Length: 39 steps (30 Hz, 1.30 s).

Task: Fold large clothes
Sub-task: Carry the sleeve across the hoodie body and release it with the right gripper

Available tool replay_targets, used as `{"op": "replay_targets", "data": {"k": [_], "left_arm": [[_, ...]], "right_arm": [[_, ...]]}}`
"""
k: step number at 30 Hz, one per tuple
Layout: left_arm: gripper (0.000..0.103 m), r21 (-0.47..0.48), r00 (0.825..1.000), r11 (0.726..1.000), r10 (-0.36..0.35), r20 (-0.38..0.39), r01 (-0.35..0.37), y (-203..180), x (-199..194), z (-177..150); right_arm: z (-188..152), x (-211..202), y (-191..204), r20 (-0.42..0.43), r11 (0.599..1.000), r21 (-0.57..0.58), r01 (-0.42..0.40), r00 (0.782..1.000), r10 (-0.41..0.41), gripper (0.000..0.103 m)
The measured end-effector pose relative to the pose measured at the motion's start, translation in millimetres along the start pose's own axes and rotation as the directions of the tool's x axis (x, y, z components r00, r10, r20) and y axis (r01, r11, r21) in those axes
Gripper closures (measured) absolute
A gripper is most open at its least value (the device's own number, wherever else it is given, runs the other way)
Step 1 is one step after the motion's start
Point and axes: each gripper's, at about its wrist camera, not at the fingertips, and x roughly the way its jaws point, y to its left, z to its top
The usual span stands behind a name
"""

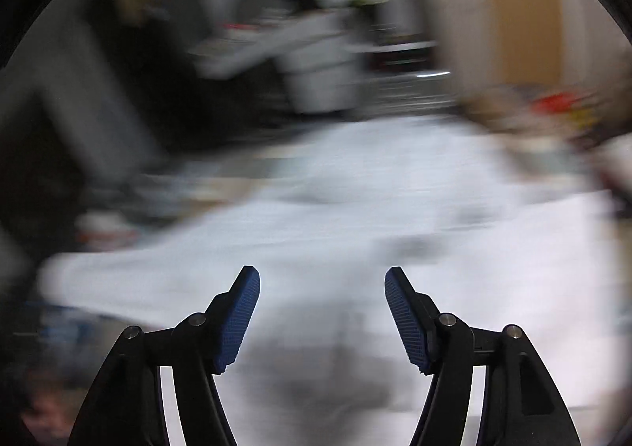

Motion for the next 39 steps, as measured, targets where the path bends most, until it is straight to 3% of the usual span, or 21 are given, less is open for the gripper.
{"op": "replay_targets", "data": {"k": [2,3,5,6,7,11,14,17,19,21,23,24,25,27,29,32,33,34,36,38,39], "left_arm": [[0.001,0.027,1.0,1.0,0.004,0.005,-0.004,-8.6,-1.6,-2.6],[0.001,0.04,1.0,0.999,0.005,0.006,-0.005,-12.6,-1.8,-3.8],[0.001,0.064,1.0,0.998,0.004,0.003,-0.004,-19.3,-1.7,-6.0],[0.001,0.077,1.0,0.997,0.005,0.0,-0.005,-22.2,-1.3,-7.1],[0.001,0.09,1.0,0.996,0.01,-0.002,-0.01,-25.2,-0.9,-8.1],[0.001,0.112,1.0,0.993,0.022,-0.01,-0.02,-30.8,-0.8,-9.8],[0.001,0.099,1.0,0.995,0.029,-0.006,-0.028,-30.4,-2.0,-8.7],[0.001,0.095,0.999,0.994,0.047,-0.005,-0.047,-30.6,0.2,-8.4],[0.001,0.104,0.999,0.993,0.048,-0.006,-0.048,-31.3,1.9,-8.3],[0.001,0.108,0.998,0.992,0.067,-0.001,-0.067,-30.2,3.8,-8.0],[0.001,0.108,0.997,0.992,0.072,-0.006,-0.071,-27.9,6.7,-7.5],[0.001,0.104,0.997,0.992,0.076,-0.01,-0.074,-26.9,7.8,-7.4],[0.001,0.097,0.997,0.993,0.075,-0.017,-0.073,-24.5,9.5,-6.5],[0.001,0.077,0.997,0.995,0.072,-0.028,-0.069,-20.1,11.3,-4.6],[0.001,0.05,0.996,0.996,0.079,-0.033,-0.077,-15.5,12.0,-3.2],[0.001,0.017,0.996,0.996,0.083,-0.039,-0.082,-8.7,11.2,-2.0],[0.001,0.009,0.995,0.996,0.091,-0.038,-0.091,-6.4,10.4,-2.1],[0.001,0.005,0.995,0.995,0.095,-0.037,-0.095,-4.5,10.5,-1.4],[0.001,-0.003,0.994,0.994,0.105,-0.034,-0.105,-1.3,10.1,-2.1],[0.001,-0.001,0.992,0.993,0.119,-0.029,-0.119,2.1,11.1,-2.3],[0.001,0.001,0.991,0.991,0.134,-0.024,-0.134,3.8,11.9,-2.6]], "right_arm": [[-8.3,19.1,-43.1,-0.106,0.985,-0.016,0.169,0.98,-0.17,0.046],[-14.7,28.8,-61.5,-0.161,0.98,-0.008,0.197,0.967,-0.196,0.059],[-37.4,60.2,-95.4,-0.313,0.974,0.061,0.218,0.931,-0.189,0.07],[-44.2,68.4,-104.5,-0.349,0.972,0.092,0.218,0.921,-0.174,0.071],[-50.1,63.7,-113.2,-0.29,0.973,0.119,0.199,0.944,-0.158,0.07],[-44.6,91.4,-103.1,-0.321,0.975,0.012,0.222,0.924,-0.206,0.07],[-20.9,89.3,-102.5,-0.232,0.981,0.025,0.194,0.955,-0.183,0.069],[12.0,101.1,-108.7,-0.17,0.979,0.084,0.184,0.971,-0.168,0.06],[23.5,116.6,-111.3,-0.194,0.981,0.073,0.177,0.968,-0.16,0.06],[21.7,135.5,-84.8,-0.234,0.985,0.0,0.172,0.958,-0.167,0.06],[12.0,158.7,-54.4,-0.292,0.975,-0.102,0.199,0.931,-0.221,0.061],[9.2,152.1,-37.6,-0.216,0.958,-0.152,0.241,0.938,-0.27,0.061],[9.7,148.1,-24.2,-0.203,0.955,-0.182,0.233,0.942,-0.268,0.062],[2.2,141.9,0.1,-0.195,0.968,-0.195,0.16,0.961,-0.198,0.069],[-9.6,124.3,30.5,-0.118,0.974,-0.221,0.058,0.989,-0.085,0.066],[-32.0,135.3,71.8,-0.214,0.949,-0.304,-0.077,0.977,0.011,0.066],[-39.4,140.7,82.1,-0.235,0.941,-0.326,-0.088,0.972,0.01,0.069],[-46.5,140.3,87.4,-0.175,0.932,-0.36,-0.043,0.984,-0.022,0.065],[-50.0,143.2,100.0,-0.147,0.917,-0.4,-0.013,0.988,-0.05,0.068],[-41.2,143.5,108.3,-0.206,0.931,-0.336,-0.146,0.975,0.078,0.07],[-35.9,142.7,111.3,-0.192,0.937,-0.294,-0.188,0.972,0.135,0.071]]}}
